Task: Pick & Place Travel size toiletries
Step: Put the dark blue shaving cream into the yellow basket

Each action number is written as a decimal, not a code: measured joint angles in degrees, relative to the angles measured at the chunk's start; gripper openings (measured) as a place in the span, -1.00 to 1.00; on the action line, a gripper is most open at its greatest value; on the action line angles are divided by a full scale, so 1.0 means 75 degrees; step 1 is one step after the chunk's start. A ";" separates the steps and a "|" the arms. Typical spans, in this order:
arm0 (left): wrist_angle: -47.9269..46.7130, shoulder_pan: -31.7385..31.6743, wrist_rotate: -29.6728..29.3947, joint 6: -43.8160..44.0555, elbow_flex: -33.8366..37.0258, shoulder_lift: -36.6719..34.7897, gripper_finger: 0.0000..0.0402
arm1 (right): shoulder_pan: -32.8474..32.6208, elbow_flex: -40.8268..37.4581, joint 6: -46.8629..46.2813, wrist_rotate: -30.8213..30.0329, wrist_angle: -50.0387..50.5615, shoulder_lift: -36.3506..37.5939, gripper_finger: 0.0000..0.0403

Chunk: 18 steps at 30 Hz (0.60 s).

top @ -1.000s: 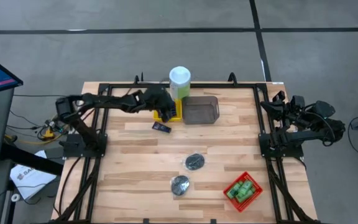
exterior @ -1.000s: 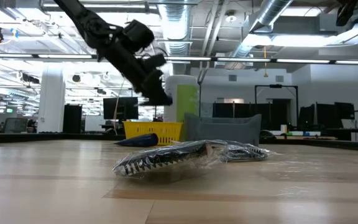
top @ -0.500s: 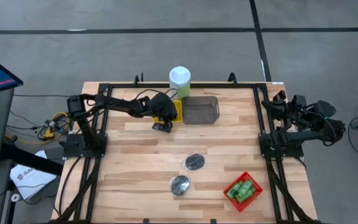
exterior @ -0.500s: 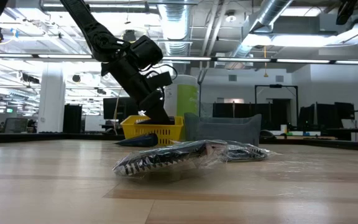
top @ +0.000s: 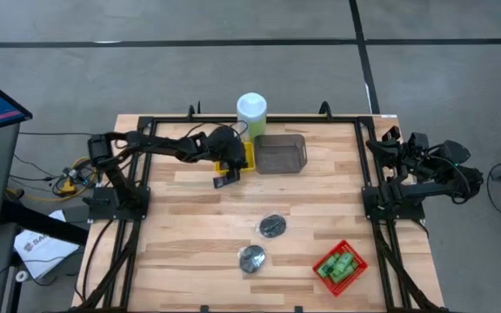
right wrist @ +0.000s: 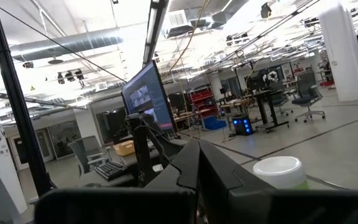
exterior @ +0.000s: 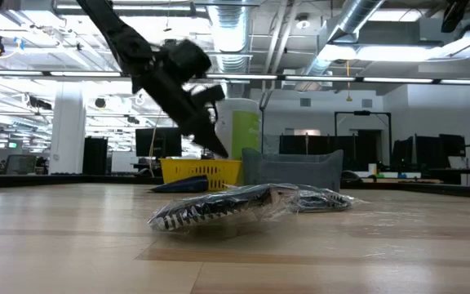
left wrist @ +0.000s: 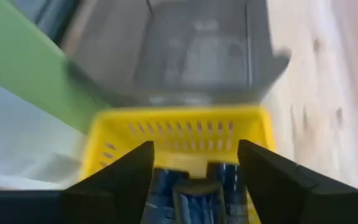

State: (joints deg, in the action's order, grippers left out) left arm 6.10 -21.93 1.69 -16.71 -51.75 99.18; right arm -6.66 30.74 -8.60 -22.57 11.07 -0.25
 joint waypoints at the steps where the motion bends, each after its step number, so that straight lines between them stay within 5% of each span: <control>1: -0.0007 0.0000 -0.0003 0.0002 0.0000 -0.0209 0.20 | 0.0000 0.0000 0.0000 0.0000 -0.0003 0.0000 -1.00; 7: -0.0138 0.0055 -0.0640 0.0659 0.0000 -0.1790 0.39 | 0.0001 0.0000 0.0023 0.0000 -0.0003 0.0000 -1.00; 13: -0.1605 0.0493 -0.0848 0.1312 0.0055 -0.3033 0.33 | 0.0003 0.0000 0.0019 0.0000 -0.0002 0.0000 -1.00; 18: -0.1871 0.1127 -0.0844 0.1882 0.1253 -0.3591 0.28 | 0.0003 0.0000 0.0015 0.0000 -0.0001 0.0000 -1.00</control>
State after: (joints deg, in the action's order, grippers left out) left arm -7.93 -13.48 -4.64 -2.59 -42.35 72.24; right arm -6.63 30.74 -8.49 -22.57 11.06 -0.25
